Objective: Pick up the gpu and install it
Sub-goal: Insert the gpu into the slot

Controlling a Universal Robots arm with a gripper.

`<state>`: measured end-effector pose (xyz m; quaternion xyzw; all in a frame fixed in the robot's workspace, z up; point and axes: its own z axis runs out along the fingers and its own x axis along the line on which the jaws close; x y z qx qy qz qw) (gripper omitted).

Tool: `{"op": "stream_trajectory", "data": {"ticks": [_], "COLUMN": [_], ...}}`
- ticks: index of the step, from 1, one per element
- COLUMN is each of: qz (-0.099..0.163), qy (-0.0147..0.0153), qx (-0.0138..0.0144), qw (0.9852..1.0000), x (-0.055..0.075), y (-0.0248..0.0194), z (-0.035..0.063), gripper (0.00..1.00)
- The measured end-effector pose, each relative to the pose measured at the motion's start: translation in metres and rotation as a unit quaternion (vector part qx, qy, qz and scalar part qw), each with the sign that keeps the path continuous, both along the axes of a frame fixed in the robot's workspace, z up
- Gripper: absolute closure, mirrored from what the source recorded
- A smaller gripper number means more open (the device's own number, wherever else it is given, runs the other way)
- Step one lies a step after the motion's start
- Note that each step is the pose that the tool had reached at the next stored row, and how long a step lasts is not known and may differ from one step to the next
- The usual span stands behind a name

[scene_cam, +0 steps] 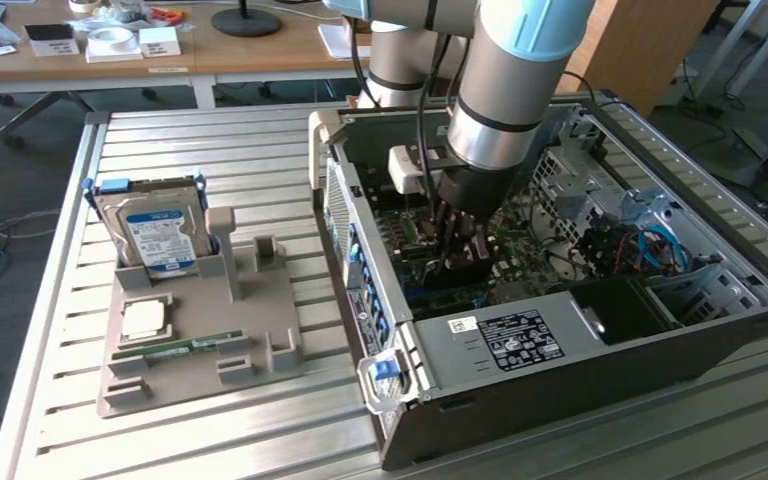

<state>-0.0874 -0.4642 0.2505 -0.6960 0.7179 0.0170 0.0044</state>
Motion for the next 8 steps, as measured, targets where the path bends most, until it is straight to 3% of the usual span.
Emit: {"op": "stream_trajectory", "data": {"ticks": [8], "qz": [0.000], "qy": [-0.0001], "qx": [0.0001], "qw": [1.0000], "x": [0.0000], "y": [0.0000], "z": [-0.0011], "gripper": [0.74]}}
